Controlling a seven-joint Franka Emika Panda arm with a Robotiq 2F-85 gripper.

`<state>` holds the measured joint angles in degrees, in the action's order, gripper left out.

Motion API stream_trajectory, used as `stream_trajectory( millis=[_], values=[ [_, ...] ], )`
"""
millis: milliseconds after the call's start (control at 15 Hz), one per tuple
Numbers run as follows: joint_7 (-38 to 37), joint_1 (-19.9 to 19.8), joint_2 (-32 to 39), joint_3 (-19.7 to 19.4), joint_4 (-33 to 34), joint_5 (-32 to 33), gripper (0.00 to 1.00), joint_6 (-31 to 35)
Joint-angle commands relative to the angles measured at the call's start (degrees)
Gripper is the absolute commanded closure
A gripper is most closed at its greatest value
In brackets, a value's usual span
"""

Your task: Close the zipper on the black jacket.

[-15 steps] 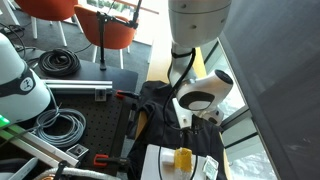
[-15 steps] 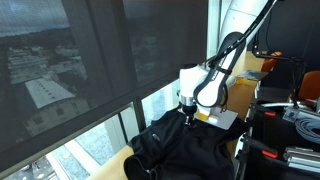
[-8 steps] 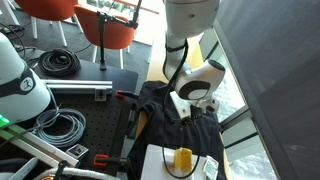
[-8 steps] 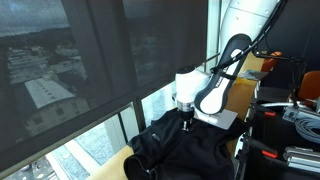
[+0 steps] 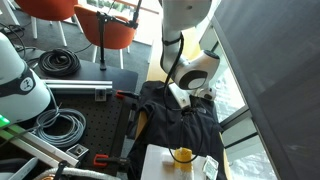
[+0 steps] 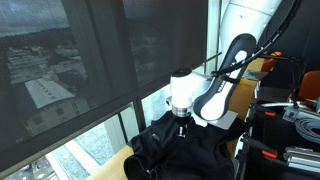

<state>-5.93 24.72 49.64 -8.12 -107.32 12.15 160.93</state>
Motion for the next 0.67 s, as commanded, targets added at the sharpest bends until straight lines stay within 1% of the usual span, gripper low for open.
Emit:
stream_trajectory(
  millis=[0, 133, 400, 600],
  values=[
    [-2.0, 2.1, -0.3, 0.7, 1.0, 1.6, 0.98, 0.3],
    [-1.5, 2.1, -0.3, 2.0, 2.2, 0.9, 0.98, -0.7],
    [-0.3, 0.8, 0.1, 6.2, 5.6, -0.7, 0.98, -3.3],
    [-0.1, 0.1, 0.9, 9.5, 9.1, -1.8, 0.98, -7.3]
  ],
)
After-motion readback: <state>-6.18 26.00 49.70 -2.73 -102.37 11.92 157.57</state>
